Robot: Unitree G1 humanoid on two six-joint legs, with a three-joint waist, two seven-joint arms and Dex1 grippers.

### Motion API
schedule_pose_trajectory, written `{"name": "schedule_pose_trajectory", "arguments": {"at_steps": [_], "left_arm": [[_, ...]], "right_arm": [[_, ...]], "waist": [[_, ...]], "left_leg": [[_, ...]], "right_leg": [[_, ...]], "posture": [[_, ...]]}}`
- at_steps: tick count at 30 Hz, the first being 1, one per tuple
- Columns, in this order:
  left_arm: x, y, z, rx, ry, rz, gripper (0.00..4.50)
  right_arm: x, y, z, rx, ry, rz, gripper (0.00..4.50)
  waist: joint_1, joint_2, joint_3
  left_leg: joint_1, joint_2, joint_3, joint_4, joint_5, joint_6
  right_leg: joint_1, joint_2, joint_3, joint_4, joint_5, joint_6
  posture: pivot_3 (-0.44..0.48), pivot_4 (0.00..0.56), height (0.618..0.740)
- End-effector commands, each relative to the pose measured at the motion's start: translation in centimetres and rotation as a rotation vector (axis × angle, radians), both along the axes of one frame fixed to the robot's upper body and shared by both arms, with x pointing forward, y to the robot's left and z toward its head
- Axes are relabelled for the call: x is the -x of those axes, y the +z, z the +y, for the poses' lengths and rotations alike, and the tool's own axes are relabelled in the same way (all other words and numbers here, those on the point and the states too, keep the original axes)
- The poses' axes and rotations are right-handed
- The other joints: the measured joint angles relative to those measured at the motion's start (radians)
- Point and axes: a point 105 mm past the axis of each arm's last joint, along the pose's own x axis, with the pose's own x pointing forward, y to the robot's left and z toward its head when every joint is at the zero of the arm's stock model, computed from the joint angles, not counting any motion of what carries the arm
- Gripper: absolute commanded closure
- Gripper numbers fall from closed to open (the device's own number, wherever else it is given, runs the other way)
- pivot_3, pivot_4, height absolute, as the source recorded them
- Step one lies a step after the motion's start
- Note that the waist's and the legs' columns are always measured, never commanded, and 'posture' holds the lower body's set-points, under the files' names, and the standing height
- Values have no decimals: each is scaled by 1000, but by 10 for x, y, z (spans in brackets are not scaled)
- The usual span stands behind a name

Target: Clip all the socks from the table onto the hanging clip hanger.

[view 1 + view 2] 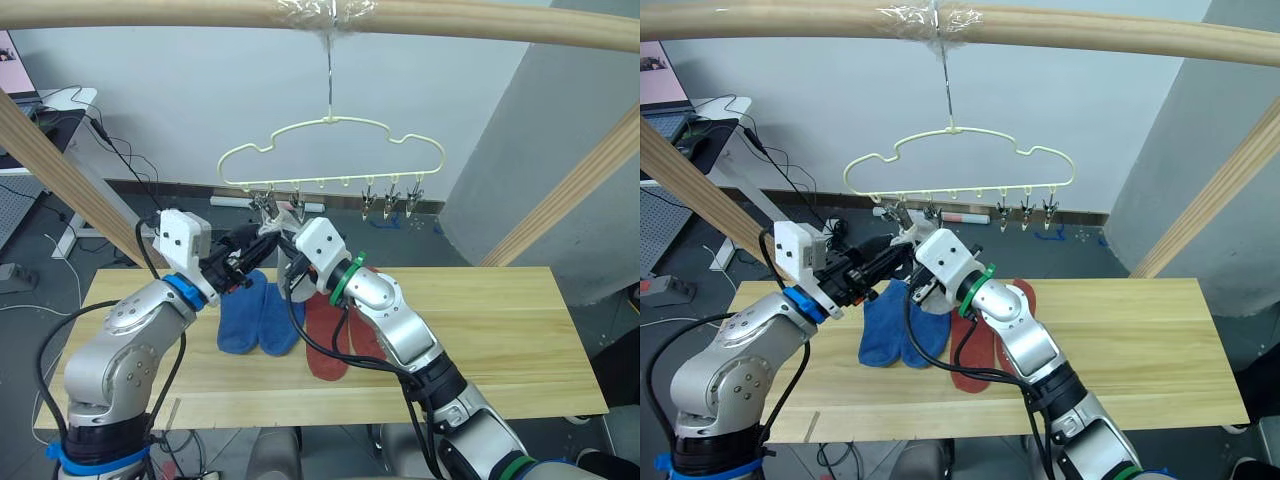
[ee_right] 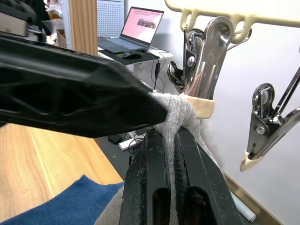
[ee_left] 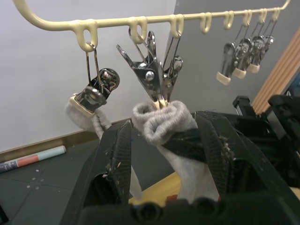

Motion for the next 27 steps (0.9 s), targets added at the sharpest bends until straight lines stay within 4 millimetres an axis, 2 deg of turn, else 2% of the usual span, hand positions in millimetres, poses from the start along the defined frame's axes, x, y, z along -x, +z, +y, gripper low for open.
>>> {"name": "schedule_pose_trajectory", "arguments": {"at_steps": [1, 8, 11, 15, 19, 22, 27], "left_arm": [[10, 7, -1, -60, -17, -67, 2079], [12, 3, 1, -88, -8, -81, 2079], [11, 3, 3, -90, 1, -88, 2052], [11, 3, 5, -93, 10, -95, 2052], [11, 3, 5, -99, 15, -104, 2052], [11, 4, 4, -110, 26, -129, 2052], [11, 7, -10, -124, 47, -217, 2052]], "right_arm": [[4, 9, 1, -7, 13, -50, 4500], [1, 8, -1, -11, -6, -48, 4500], [0, 9, -2, -23, -11, -43, 3700], [2, 8, -3, -11, -3, -41, 2366], [5, 8, -7, -1, 2, -39, 2366], [9, 6, -17, 35, 5, -40, 2366], [21, 6, -60, 109, 4, -38, 2366]], "waist": [[0, 0, 0], [1, 0, 0], [1, 0, 0], [1, 0, 0], [1, 0, 0], [2, 0, 0], [8, 0, 0]], "left_leg": [[0, 0, 0, 0, 0, 0], [0, 0, 0, 0, 0, 0], [0, 0, 0, 0, 0, -1], [0, 0, 0, 0, 0, -1], [0, 0, 0, 0, 0, -1], [0, 0, 0, 0, 0, -1], [-1, -1, 0, 0, 0, -1]], "right_leg": [[0, 0, 0, 0, 0, 0], [0, 0, 0, 1, 0, 0], [0, 0, 0, 1, 0, 0], [0, 0, 0, 1, 0, 0], [0, 0, 0, 1, 0, 0], [0, 0, 0, 1, 0, 0], [0, -1, 0, -1, 0, 0]], "posture": [[-42, 242, 740], [-35, 238, 740], [-35, 238, 740], [-35, 234, 740], [-35, 234, 740], [-37, 234, 740], [-47, 243, 740]]}}
